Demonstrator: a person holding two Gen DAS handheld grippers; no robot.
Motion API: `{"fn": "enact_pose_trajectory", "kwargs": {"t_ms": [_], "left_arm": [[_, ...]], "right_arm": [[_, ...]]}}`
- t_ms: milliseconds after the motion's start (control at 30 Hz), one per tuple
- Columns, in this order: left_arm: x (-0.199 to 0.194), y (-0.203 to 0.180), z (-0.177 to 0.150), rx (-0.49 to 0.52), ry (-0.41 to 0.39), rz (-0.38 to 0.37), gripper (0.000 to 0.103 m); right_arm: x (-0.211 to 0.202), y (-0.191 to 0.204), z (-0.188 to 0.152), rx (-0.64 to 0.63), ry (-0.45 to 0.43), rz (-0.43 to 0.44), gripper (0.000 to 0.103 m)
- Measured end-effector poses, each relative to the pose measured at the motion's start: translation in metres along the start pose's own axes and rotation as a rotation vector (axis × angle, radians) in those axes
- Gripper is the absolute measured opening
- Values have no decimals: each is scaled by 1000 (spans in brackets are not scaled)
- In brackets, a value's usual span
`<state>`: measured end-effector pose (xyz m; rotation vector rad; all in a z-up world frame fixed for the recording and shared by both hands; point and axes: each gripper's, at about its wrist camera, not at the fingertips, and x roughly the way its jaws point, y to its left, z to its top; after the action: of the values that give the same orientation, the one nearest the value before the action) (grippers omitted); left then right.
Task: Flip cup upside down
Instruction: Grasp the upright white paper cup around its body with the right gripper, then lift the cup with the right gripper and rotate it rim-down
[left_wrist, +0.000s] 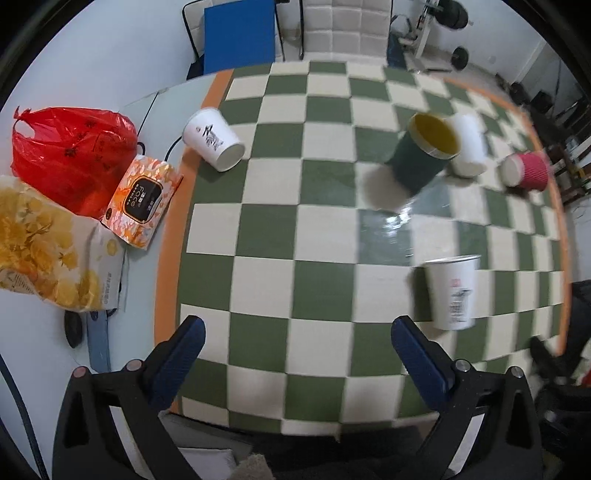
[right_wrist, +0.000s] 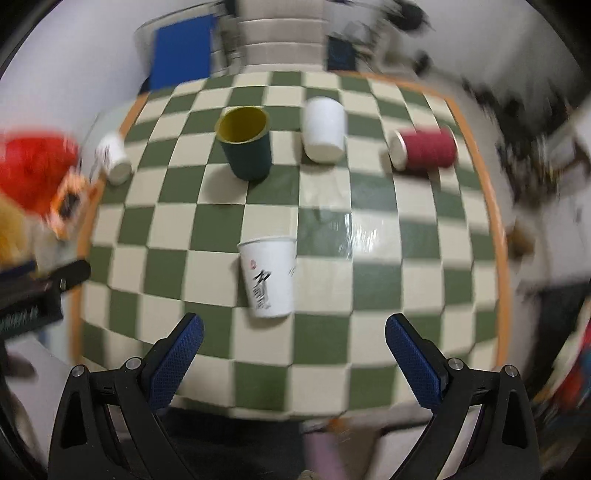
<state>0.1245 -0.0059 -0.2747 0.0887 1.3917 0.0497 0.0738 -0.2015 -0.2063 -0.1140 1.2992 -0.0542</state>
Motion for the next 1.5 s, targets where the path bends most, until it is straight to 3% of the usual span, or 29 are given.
{"fn": "enact_pose_trajectory", "kwargs": {"t_ms": [167, 333, 467, 567, 700, 867, 967, 1233, 1267, 1433, 1500], "left_arm": [[65, 1, -7, -19, 129, -8, 103], [98, 0, -18, -109, 188, -16, 103], [116, 1, -23, -189, 232, -28, 103], [125, 5, -26, -235, 247, -20, 103], [132, 11, -27, -273, 257, -12, 103], [138, 17, -30, -297, 268, -15, 103], [140, 17, -32, -293, 273, -13, 103], [144, 15, -25, -283, 274, -20, 103], [142, 19, -25, -281, 273, -19, 103], [141, 14, -26, -267, 270, -26, 103], [141, 13, -24, -255, 269, -26, 103]], "right_arm": [[27, 47, 10, -580, -10, -239, 101], [77, 90, -35, -1354, -27, -493, 100], [112, 89, -83, -1886, -86, -589, 100], [133, 75, -110, -2218, -119, -616, 100], [156, 53, -128, -2534, -171, -635, 100], [179, 38, -122, -2714, -191, -653, 100], [189, 33, -113, -2756, -182, -655, 92], [206, 32, -102, -2804, -182, -653, 83], [206, 35, -117, -2804, -181, -656, 82], [212, 39, -116, -2792, -175, -657, 71], [213, 43, -118, -2781, -169, -656, 70]]}}
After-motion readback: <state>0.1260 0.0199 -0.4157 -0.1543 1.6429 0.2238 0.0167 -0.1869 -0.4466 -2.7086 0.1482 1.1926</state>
